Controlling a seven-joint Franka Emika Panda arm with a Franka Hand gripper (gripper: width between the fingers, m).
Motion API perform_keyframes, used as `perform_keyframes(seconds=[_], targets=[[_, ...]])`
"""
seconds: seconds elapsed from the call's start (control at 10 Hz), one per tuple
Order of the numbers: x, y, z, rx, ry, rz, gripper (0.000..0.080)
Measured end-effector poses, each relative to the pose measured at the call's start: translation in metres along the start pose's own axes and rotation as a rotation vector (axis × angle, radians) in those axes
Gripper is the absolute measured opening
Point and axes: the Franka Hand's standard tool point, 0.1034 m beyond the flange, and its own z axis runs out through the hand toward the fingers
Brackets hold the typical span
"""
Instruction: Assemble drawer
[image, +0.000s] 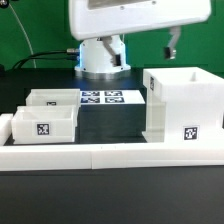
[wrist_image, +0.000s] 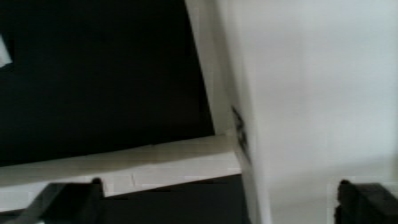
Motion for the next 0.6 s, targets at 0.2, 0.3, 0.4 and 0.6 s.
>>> perform_keyframes(seconds=[0.2,0.3,0.4,0.6], targets=[[0.000,-0.003,0.001,-0.001,-0.001,-0.115,0.0649],[0.000,-0.002,0.001,-0.001,-0.002,-0.121,0.0649],[-0.001,0.000,0.002,-0.002,-0.007,-0.118,0.0649],[-0.009,0.022,0.005,-0.025,-0.027,-0.104,0.0649]])
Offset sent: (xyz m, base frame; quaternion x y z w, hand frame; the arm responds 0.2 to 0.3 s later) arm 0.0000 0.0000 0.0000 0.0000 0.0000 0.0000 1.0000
